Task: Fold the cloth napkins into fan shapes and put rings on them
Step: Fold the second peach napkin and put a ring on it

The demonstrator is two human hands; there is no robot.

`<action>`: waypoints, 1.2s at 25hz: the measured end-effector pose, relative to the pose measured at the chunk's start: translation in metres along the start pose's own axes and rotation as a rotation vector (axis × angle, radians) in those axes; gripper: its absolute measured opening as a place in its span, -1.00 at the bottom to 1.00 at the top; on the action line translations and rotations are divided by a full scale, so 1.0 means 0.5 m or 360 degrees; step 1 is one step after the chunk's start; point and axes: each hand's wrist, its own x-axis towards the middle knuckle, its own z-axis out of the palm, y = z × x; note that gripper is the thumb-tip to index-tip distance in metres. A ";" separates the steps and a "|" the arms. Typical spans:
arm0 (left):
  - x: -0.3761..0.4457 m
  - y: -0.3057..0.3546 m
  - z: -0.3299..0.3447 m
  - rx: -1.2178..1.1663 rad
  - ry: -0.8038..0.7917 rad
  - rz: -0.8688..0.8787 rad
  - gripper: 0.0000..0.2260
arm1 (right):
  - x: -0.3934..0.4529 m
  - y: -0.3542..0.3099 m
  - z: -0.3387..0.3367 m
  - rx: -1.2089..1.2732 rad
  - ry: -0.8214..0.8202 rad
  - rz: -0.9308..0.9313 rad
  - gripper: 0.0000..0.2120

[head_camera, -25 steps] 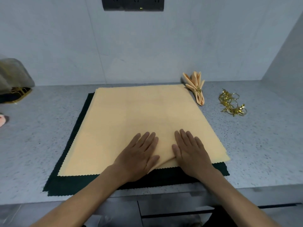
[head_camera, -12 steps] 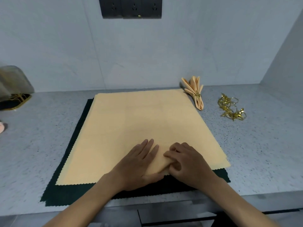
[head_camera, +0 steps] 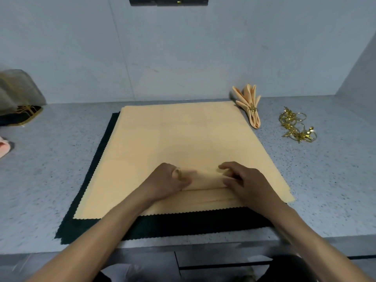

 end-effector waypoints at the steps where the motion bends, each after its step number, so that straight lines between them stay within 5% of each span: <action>1: 0.007 -0.002 -0.002 -0.0219 0.0004 -0.0102 -0.75 | 0.004 0.002 -0.001 0.0086 0.0041 0.0036 -0.83; 4: 0.023 -0.013 0.000 -0.0375 0.0058 -0.0133 -0.99 | 0.015 0.007 0.014 0.0128 0.0167 0.0092 -0.92; 10: 0.046 -0.023 0.018 0.0080 0.0247 -0.0088 -0.82 | 0.010 0.029 0.030 -0.0473 0.0353 -0.0098 -0.87; 15: 0.030 -0.009 0.023 0.0396 0.0297 -0.0099 -0.78 | -0.007 0.003 0.030 -0.0845 -0.0386 -0.0029 -0.26; 18: 0.028 -0.003 0.036 0.1142 0.0706 0.0511 -0.79 | -0.005 0.002 0.027 -0.0940 -0.0469 0.0006 -0.18; 20: 0.021 0.025 0.053 0.1382 0.0525 0.0916 -0.83 | 0.000 -0.003 0.019 -0.0948 -0.0507 0.0000 -0.19; 23: 0.007 0.055 0.071 0.1423 0.0179 0.0762 -0.71 | 0.001 -0.014 0.012 -0.1006 -0.0588 -0.0013 -0.17; 30: 0.013 0.082 0.079 0.1775 0.0207 0.0713 -0.72 | 0.003 -0.006 0.018 -0.0915 -0.0629 0.0015 -0.15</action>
